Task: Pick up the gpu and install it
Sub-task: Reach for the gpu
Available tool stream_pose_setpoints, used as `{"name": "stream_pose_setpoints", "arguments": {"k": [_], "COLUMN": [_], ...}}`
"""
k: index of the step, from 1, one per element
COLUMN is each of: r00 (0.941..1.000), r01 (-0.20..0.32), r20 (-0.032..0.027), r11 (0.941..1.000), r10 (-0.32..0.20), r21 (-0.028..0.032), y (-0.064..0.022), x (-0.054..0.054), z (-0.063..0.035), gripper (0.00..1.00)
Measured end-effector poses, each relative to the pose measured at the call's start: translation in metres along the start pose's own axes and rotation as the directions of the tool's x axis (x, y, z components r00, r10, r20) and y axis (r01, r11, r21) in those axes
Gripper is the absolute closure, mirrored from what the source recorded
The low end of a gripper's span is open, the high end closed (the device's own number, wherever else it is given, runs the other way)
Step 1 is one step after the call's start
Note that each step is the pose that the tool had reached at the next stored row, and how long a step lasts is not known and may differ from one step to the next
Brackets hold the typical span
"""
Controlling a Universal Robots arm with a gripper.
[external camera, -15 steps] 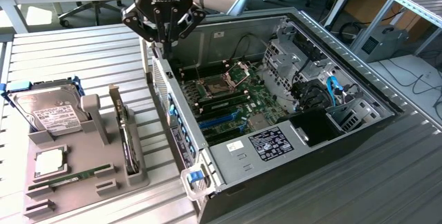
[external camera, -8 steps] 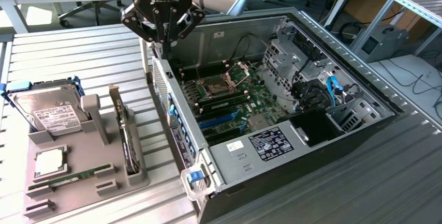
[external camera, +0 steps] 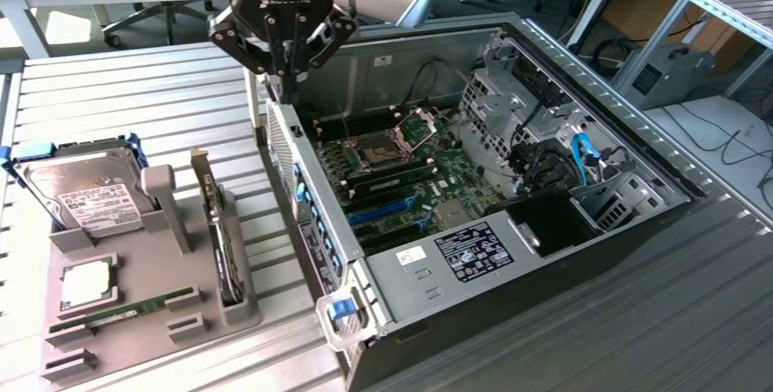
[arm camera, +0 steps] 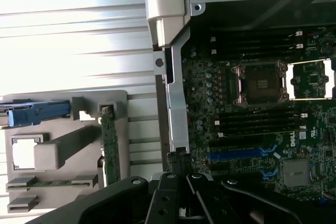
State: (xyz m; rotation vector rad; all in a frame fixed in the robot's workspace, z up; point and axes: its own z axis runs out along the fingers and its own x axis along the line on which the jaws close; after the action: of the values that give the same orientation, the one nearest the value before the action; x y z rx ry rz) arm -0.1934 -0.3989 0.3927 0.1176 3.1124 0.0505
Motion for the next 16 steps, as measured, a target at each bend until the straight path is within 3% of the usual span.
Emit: {"name": "stream_pose_setpoints", "arguments": {"k": [16], "r00": [1.0000], "r01": [0.000], "r20": [0.0001], "r11": [1.0000], "r10": [0.000], "r21": [0.0013], "y": [-0.0003], "x": [0.0036], "z": [0.0001], "gripper": [0.89]}}
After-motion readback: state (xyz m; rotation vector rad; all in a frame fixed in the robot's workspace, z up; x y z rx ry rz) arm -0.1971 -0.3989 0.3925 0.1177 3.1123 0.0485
